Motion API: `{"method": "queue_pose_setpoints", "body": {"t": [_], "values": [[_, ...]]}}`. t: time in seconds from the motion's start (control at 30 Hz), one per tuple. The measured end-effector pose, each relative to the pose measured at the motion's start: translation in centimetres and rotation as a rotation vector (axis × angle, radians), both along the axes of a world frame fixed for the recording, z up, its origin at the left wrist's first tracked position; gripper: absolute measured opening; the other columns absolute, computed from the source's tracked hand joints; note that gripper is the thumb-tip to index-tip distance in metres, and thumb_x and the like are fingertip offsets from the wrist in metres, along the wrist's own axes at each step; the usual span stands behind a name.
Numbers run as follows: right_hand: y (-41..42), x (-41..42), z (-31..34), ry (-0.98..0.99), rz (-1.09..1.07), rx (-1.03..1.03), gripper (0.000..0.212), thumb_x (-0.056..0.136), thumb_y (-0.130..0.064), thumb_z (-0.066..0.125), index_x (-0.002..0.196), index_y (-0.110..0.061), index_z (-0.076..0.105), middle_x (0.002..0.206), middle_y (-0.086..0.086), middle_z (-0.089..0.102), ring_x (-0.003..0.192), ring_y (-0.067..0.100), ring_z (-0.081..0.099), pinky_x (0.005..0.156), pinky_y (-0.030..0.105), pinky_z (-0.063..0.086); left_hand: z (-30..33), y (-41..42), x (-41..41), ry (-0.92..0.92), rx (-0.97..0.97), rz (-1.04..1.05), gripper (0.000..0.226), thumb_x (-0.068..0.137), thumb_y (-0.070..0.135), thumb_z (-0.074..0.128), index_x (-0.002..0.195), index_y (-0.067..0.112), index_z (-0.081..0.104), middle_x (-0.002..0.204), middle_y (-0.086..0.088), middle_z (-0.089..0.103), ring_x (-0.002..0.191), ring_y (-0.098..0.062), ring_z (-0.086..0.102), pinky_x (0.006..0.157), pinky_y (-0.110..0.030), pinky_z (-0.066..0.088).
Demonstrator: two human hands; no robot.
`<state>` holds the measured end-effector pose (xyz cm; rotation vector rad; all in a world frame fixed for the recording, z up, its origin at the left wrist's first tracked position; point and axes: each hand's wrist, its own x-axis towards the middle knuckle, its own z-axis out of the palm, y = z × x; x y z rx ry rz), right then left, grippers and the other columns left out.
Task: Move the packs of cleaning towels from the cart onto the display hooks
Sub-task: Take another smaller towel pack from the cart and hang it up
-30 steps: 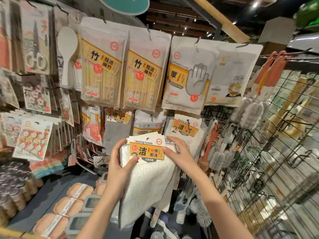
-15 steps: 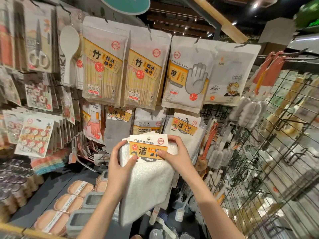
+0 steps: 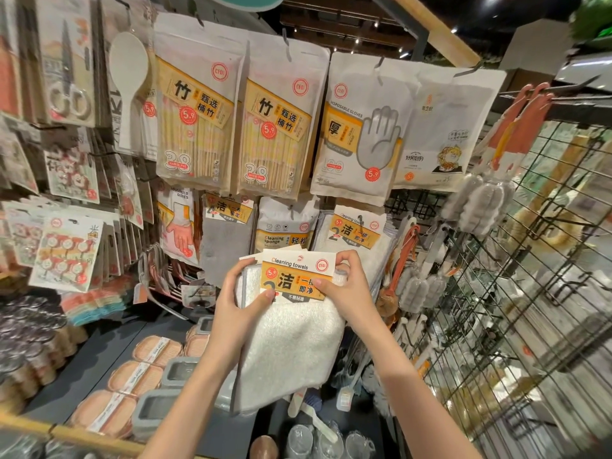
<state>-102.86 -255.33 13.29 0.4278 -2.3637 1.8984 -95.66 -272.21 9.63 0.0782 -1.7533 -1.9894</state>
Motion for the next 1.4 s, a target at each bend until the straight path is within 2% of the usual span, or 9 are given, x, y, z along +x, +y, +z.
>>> {"method": "queue_pose_setpoints", "body": {"t": [0.2,0.3,0.4,0.53,0.67,0.77,0.9,1.17,1.4], "values": [[0.4,-0.5,-0.1,-0.031,-0.023,-0.046,0.043,0.079,-0.003,0.071,0.091,-0.032,0.041,0.111,0.008,0.058,0.111,0.033,0.057,0.09,0.054,0.05,-0.4,-0.8,-0.1,-0.048,0.098,-0.017,0.047,0.071,0.031,0.078,0.111,0.044,0.056,0.131,0.001,0.056,0.116,-0.026,0.058,0.098,-0.055,0.046],[1.0,-0.8,-0.2,-0.003,-0.055,-0.017,0.042,0.079,-0.008,0.073,0.093,-0.032,0.042,0.113,0.008,0.058,0.111,0.026,0.056,0.091,0.044,0.051,-0.4,-1.0,-0.2,-0.038,0.138,-0.046,0.043,0.073,0.036,0.073,0.113,0.044,0.058,0.131,-0.001,0.057,0.116,-0.025,0.059,0.099,-0.055,0.045],[1.3,-0.9,-0.3,0.021,-0.08,-0.005,0.041,0.078,-0.01,0.074,0.099,-0.027,0.043,0.108,0.001,0.059,0.11,0.021,0.055,0.09,0.037,0.05,-0.5,-1.0,-0.4,-0.021,0.174,-0.085,0.037,0.08,0.031,0.068,0.114,0.043,0.058,0.13,-0.006,0.059,0.114,-0.029,0.061,0.096,-0.055,0.047],[2.2,-1.4,-0.5,-0.001,-0.16,-0.051,0.042,0.08,-0.006,0.072,0.105,-0.022,0.043,0.117,0.009,0.056,0.112,0.025,0.055,0.09,0.04,0.052,-1.0,-1.4,-0.8,-0.014,0.225,-0.078,0.04,0.089,0.008,0.061,0.112,0.041,0.06,0.112,-0.007,0.069,0.091,-0.023,0.07,0.069,-0.033,0.055],[3.5,-1.9,-0.6,0.016,-0.195,-0.077,0.038,0.083,-0.001,0.067,0.107,-0.02,0.045,0.117,0.004,0.054,0.108,0.019,0.054,0.078,0.023,0.051,-1.2,-1.6,-1.0,-0.002,0.186,-0.036,0.049,0.086,-0.001,0.062,0.113,0.039,0.059,0.108,-0.002,0.07,0.099,-0.024,0.068,0.085,-0.038,0.052],[4.2,-2.3,-0.5,0.043,-0.196,-0.067,0.035,0.083,0.001,0.066,0.105,-0.019,0.047,0.106,-0.008,0.054,0.099,0.009,0.054,0.075,0.02,0.049,-1.3,-1.6,-1.2,0.014,0.176,-0.023,0.049,0.087,-0.004,0.061,0.115,0.036,0.058,0.107,0.005,0.07,0.099,-0.019,0.068,0.084,-0.03,0.052],[4.9,-2.9,-0.5,0.064,-0.233,-0.08,0.037,0.082,0.0,0.067,0.106,-0.023,0.049,0.105,-0.016,0.053,0.101,0.006,0.051,0.081,0.024,0.047,-1.2,-1.4,-1.4,0.034,0.184,0.006,0.048,0.088,-0.007,0.057,0.12,0.029,0.055,0.104,0.014,0.069,0.093,-0.009,0.068,0.073,-0.016,0.052],[6.0,-5.0,0.1,0.102,-0.299,-0.154,0.044,0.081,0.004,0.066,0.114,-0.022,0.051,0.115,-0.006,0.051,0.115,0.02,0.051,0.095,0.039,0.049,-1.3,-1.5,-1.9,0.026,0.136,0.053,0.048,0.089,-0.005,0.058,0.125,0.027,0.052,0.104,0.026,0.064,0.094,0.002,0.065,0.072,-0.014,0.052],[6.5,-7.5,0.3,0.087,-0.365,-0.184,0.044,0.082,0.005,0.064,0.112,-0.025,0.051,0.12,-0.001,0.05,0.103,0.008,0.053,0.071,0.012,0.045,-1.2,-1.8,-2.2,0.037,0.117,0.076,0.048,0.089,-0.002,0.059,0.128,0.024,0.051,0.122,0.011,0.057,0.102,-0.001,0.061,0.079,-0.017,0.05]]}}
